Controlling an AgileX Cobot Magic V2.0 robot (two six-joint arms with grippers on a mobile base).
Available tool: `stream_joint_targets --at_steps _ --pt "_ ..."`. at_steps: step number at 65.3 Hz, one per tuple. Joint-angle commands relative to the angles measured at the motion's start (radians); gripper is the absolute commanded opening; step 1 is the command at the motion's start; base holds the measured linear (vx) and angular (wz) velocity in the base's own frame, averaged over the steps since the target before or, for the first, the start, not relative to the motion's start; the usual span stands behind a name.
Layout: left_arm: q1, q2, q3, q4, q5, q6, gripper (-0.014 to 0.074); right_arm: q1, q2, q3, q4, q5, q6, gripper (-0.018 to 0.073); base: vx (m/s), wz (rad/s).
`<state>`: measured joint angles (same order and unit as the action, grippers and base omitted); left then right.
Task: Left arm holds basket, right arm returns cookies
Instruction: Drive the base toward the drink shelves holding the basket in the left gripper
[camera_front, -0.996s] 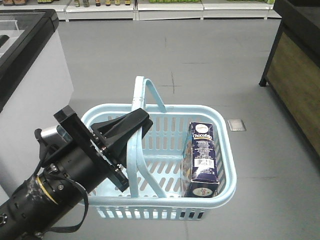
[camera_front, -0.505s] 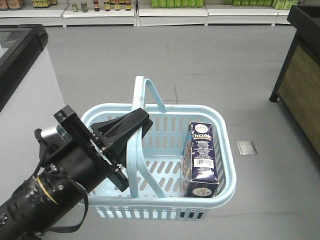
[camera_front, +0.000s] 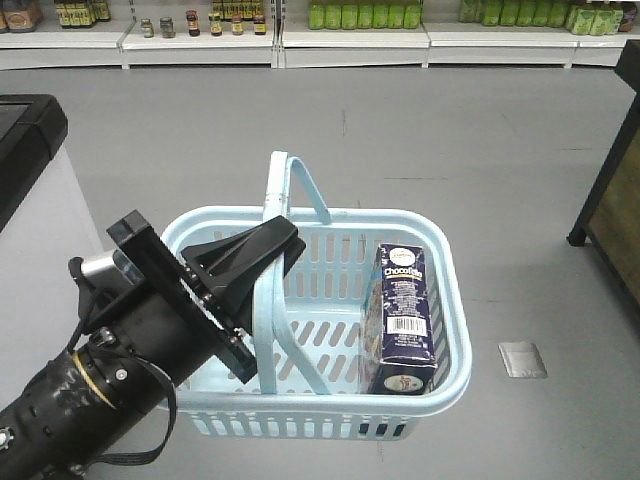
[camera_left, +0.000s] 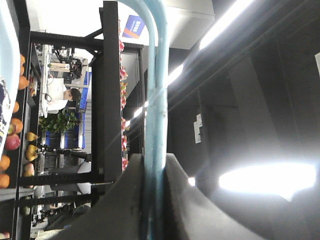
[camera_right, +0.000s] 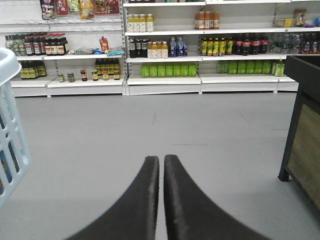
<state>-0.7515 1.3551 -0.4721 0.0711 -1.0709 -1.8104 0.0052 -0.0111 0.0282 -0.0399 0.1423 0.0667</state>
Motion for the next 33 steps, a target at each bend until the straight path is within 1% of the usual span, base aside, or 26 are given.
stream_joint_targets --at_steps 1,33 --pt "-0.006 -0.035 -0.029 -0.011 -0.144 0.001 0.0 -0.005 -0.009 0.018 -0.003 -0.076 -0.009 -0.0006 0.54 0.01" --pt "-0.006 -0.035 -0.029 -0.011 -0.144 0.001 0.0 -0.005 -0.009 0.018 -0.003 -0.076 -0.009 -0.0006 0.55 0.0"
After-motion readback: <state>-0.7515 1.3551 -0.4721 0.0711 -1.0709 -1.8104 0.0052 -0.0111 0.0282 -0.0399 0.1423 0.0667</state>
